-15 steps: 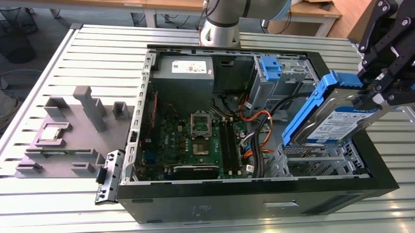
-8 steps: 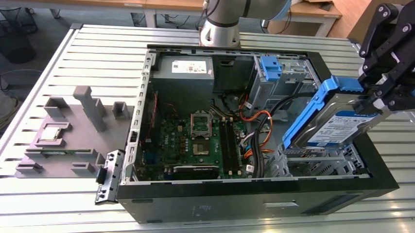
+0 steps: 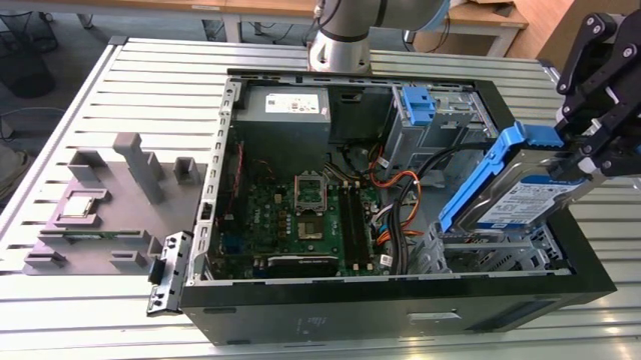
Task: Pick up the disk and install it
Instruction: 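Insert the disk into the insertion slot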
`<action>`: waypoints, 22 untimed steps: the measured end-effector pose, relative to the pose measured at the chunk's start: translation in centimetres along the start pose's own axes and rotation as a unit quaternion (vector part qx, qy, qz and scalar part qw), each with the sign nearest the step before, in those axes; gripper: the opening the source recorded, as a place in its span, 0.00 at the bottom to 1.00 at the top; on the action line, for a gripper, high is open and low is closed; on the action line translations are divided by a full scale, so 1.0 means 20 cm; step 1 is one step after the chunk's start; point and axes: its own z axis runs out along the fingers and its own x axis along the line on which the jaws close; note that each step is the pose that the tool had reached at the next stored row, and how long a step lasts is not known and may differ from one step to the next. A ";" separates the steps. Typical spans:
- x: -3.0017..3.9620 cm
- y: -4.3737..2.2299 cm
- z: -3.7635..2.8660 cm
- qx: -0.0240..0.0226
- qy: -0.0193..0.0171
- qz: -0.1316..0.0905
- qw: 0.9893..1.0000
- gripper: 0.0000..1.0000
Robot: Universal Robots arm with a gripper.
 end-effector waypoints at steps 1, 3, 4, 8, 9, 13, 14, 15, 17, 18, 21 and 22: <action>0.000 -0.003 0.003 0.000 0.000 0.000 1.000 0.35; 0.001 -0.005 0.010 0.000 0.000 0.000 1.000 0.35; 0.001 -0.006 0.014 0.000 0.000 0.000 1.000 0.35; 0.002 -0.007 0.018 0.000 0.000 0.000 1.000 0.35; 0.002 -0.007 0.019 0.000 0.000 0.000 1.000 0.35; 0.003 -0.007 0.026 0.000 0.000 0.000 1.000 0.35; 0.003 -0.007 0.031 0.000 0.000 0.000 1.000 0.35; 0.004 -0.007 0.037 0.000 0.000 0.000 1.000 0.35; 0.005 -0.007 0.045 0.000 0.000 0.000 1.000 0.35; 0.005 -0.007 0.045 0.000 0.000 0.000 1.000 0.35; 0.004 -0.013 0.047 0.000 0.000 0.000 1.000 0.35; 0.004 -0.015 0.047 0.000 0.000 0.000 1.000 0.35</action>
